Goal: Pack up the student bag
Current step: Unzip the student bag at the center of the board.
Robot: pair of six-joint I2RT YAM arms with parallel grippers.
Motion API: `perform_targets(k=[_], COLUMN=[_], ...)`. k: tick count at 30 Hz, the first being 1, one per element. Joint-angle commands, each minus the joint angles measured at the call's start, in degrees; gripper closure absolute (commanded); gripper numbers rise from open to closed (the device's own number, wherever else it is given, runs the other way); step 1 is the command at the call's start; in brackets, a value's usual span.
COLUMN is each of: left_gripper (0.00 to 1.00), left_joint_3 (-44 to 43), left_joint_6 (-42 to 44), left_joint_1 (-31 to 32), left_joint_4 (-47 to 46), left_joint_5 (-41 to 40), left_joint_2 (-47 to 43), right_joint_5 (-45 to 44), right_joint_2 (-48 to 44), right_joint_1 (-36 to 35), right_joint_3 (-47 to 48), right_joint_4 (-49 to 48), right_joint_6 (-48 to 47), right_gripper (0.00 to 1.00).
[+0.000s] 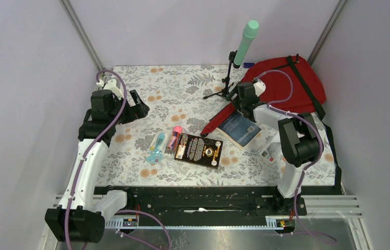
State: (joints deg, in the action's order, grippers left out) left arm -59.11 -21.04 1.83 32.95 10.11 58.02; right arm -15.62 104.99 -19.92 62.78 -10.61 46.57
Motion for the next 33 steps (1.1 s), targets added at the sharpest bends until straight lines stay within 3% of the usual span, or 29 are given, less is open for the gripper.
perform_targets(k=[1,7,11,18,23,26,27,33], left_gripper=[0.01,0.01,0.01,0.01,0.01,0.01,0.01,0.01], left_joint_3=[-1.4,-1.4,-1.5,-1.5,-1.5,-1.5,-1.5,-1.5], left_joint_6=[-0.2,0.0,0.1,0.5,0.5,0.6,0.6,0.6], left_joint_1=[-0.4,-0.6,-0.7,-0.8,-0.9,-1.0,-1.0,-1.3], left_joint_4=[-2.0,-2.0,-2.0,-2.0,-2.0,-2.0,-2.0,-2.0], left_joint_5=[2.8,3.3,3.3,3.7,4.0,4.0,3.9,4.1], left_joint_2=[-0.2,-0.3,-0.3,-0.3,-0.2,-0.2,-0.1,-0.1], right_joint_5=[-3.5,-3.9,1.0,3.3,9.5,11.5,11.7,11.5], right_joint_2=[3.0,4.7,8.0,8.4,9.9,8.9,7.5,-6.4], right_joint_1=[0.5,1.9,4.1,6.3,8.6,9.6,10.0,11.4], right_joint_3=[4.6,5.3,7.8,5.9,8.4,8.3,7.4,1.3], right_joint_4=[4.4,4.7,6.4,2.1,0.2,-0.5,-1.1,-2.5], right_joint_6=[4.2,5.7,7.2,7.2,5.6,4.1,3.8,-2.5], right_gripper=[0.12,0.13,0.23,0.29,0.47,0.89,0.98,1.00])
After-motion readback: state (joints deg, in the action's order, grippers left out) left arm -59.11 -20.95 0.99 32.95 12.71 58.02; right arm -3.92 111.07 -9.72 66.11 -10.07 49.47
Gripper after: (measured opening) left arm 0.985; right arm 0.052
